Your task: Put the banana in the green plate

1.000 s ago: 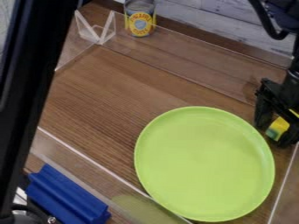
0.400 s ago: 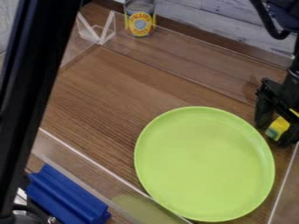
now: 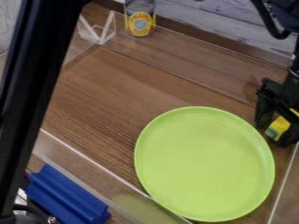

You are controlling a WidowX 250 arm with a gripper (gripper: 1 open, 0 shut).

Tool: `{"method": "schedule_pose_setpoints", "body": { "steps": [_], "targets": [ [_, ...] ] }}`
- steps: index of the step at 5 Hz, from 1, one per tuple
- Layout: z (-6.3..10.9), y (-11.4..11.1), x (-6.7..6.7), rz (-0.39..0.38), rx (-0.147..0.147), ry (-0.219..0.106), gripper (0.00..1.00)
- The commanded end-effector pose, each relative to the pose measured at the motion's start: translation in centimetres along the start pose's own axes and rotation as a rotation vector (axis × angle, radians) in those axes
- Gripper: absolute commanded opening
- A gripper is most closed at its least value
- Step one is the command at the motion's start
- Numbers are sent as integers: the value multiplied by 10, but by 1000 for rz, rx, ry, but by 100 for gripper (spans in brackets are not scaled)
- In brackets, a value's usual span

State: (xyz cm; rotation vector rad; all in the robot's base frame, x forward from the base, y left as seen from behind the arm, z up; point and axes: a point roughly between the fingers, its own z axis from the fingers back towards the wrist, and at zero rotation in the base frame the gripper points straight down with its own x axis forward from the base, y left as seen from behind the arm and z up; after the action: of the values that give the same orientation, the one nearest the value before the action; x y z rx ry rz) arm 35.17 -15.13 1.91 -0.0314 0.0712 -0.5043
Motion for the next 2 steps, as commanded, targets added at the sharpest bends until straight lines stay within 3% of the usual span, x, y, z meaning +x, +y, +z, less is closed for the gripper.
{"method": "schedule_pose_setpoints", "body": {
  "steps": [1, 2],
  "targets": [
    [5, 1, 2, -8, 0, -15, 100],
    [5, 1, 3, -8, -2, -10, 100]
  ]
}}
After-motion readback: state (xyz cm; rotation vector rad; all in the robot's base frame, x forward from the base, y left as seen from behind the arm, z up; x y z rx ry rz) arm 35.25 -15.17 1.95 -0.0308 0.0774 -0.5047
